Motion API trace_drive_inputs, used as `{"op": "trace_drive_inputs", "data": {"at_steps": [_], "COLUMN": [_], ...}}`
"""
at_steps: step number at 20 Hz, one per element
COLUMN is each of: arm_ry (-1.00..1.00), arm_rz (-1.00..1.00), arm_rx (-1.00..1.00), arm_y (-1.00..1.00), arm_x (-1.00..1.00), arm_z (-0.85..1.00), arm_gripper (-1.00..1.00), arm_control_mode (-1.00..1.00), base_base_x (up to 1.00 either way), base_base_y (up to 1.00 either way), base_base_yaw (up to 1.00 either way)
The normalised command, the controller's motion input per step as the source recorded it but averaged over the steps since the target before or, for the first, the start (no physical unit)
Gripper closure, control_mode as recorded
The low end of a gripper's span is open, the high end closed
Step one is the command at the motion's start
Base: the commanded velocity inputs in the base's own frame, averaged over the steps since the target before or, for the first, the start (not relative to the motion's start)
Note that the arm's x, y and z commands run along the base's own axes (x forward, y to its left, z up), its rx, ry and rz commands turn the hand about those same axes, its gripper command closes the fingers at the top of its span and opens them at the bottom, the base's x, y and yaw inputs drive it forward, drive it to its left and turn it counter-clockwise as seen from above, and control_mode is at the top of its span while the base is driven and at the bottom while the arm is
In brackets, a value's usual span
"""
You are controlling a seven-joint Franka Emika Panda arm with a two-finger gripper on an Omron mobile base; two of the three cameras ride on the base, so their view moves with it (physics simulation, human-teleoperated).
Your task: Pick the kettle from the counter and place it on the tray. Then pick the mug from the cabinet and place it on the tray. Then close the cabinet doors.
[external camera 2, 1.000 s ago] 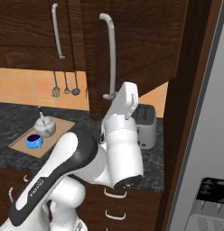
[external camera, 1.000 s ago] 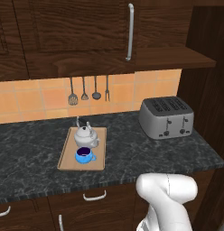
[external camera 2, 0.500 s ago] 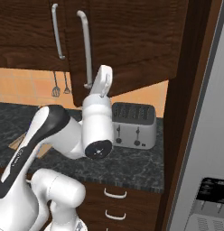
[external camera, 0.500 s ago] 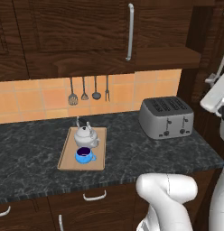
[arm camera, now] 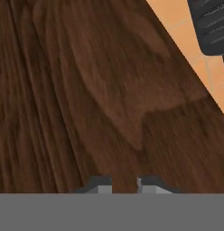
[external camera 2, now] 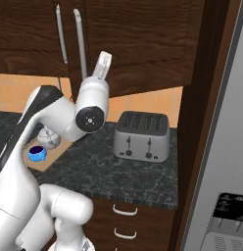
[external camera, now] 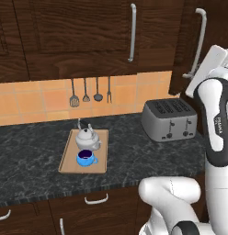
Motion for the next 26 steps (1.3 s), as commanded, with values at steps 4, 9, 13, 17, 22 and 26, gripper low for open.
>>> {"op": "trace_drive_inputs", "data": {"at_steps": [4,9,13,17,22,26], "arm_ry": [0.0,0.01,0.09,0.09,0.05,0.02], "arm_rz": [-0.03,-0.03,-0.02,-0.01,-0.05,-0.05], "arm_rx": [0.0,0.0,0.0,0.0,0.0,0.0], "arm_y": [0.45,0.42,0.39,0.25,0.22,0.19], "arm_x": [0.79,0.87,0.89,0.8,0.7,0.67], "arm_z": [0.0,0.0,0.0,0.0,0.0,-0.02], "arm_gripper": [1.0,1.0,1.0,1.0,1.0,1.0], "arm_control_mode": [-1.0,-1.0,-1.0,-1.0,-1.0,-1.0], "base_base_x": [0.0,0.0,0.0,0.0,0.0,0.0], "base_base_y": [0.0,0.0,0.0,0.0,0.0,0.0], "base_base_yaw": [0.0,0.0,0.0,0.0,0.0,0.0]}}
